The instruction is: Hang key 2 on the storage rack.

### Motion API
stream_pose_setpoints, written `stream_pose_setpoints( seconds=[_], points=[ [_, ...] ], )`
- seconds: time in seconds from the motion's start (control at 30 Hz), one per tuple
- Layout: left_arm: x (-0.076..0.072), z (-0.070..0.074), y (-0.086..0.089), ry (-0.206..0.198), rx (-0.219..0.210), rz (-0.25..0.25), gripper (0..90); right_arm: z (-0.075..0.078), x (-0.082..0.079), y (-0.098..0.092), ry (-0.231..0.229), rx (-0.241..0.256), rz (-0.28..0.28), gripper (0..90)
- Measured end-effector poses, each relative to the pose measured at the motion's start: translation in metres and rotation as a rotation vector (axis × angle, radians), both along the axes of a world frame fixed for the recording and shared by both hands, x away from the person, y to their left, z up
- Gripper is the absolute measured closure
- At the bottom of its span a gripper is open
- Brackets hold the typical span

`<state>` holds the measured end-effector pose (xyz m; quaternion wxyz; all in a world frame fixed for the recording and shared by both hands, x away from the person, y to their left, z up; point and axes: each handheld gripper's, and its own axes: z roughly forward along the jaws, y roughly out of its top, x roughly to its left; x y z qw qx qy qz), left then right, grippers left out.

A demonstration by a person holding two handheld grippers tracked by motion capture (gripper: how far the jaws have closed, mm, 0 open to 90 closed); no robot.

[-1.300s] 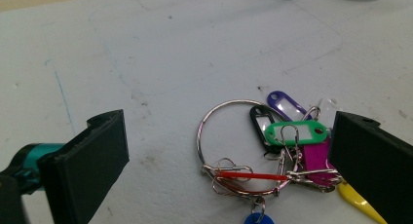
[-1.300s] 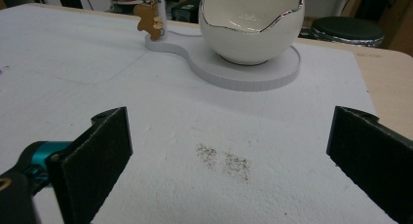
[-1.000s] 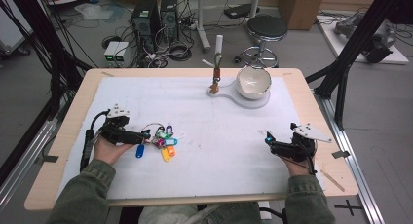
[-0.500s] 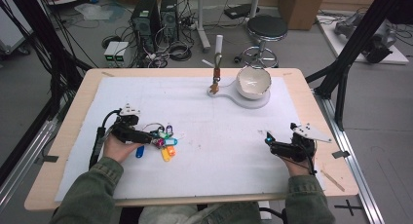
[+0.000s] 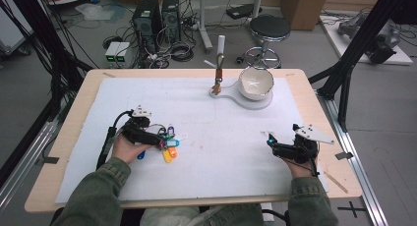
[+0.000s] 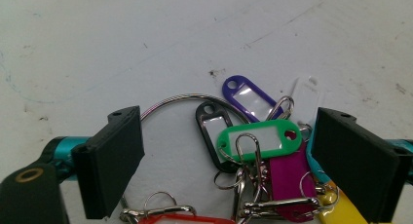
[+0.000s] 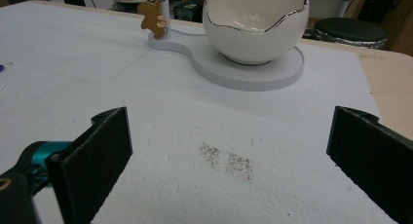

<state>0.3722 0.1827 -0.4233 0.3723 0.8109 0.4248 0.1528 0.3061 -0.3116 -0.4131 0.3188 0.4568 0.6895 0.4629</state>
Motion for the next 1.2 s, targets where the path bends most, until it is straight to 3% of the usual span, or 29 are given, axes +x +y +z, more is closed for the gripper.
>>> stream_pose_setpoints(
  seconds=[0.1,0.17,0.27,0.43,0.47,0.57,0.63,0.77,0.83,0.87,0.9,1.2],
  points=[
    [0.0003,-0.001,0.0,0.014,0.036,0.004,17.8,-0.0002,0.0003,0.0002,0.001,-0.003,0.003,1.8],
    [0.0003,-0.0013,0.0003,0.017,0.033,0.008,19.8,-0.0003,0.0004,0.0002,0.001,-0.004,0.005,1.8],
    [-0.0004,-0.0023,-0.0003,0.026,0.073,0.02,28.2,-0.0003,0.0002,0.0003,0.002,-0.007,0.007,1.8],
    [0.0005,-0.0043,-0.0016,0.056,0.062,0.0,36.3,-0.0008,0.001,0.0008,0.004,-0.012,0.01,1.8],
    [0.0006,-0.0048,-0.0015,0.063,0.065,0.003,40.1,-0.0008,0.0009,0.0008,0.003,-0.014,0.006,1.8],
    [0.0002,-0.0058,-0.0016,0.09,0.029,-0.034,63.7,-0.0002,0.0004,0.0005,0.0,-0.008,-0.001,1.8],
    [-0.0016,-0.0064,-0.0046,0.066,0.064,-0.041,72.5,-0.0005,0.0006,0.0007,0.001,-0.011,-0.002,1.8],
    [0.0001,-0.0067,-0.0024,0.086,0.032,-0.041,77.0,0.0001,0.0,0.001,-0.004,-0.012,-0.003,1.8],
    [-0.0018,-0.0033,-0.0013,0.061,0.032,-0.037,80.1,0.0003,-0.0002,0.0006,-0.004,-0.01,-0.003,1.8],
    [-0.0024,-0.0015,0.0,0.053,0.025,-0.044,85.9,0.0003,-0.0003,0.0008,0.0,-0.006,-0.007,1.8],
    [-0.003,-0.0013,0.0,0.043,0.057,-0.04,87.0,0.0002,0.0002,0.0005,-0.004,-0.011,-0.001,1.8],
    [-0.0049,0.0015,0.0029,0.033,0.055,-0.039,87.2,0.0001,0.0003,0.0008,-0.005,-0.011,0.0,1.8]
  ],
)
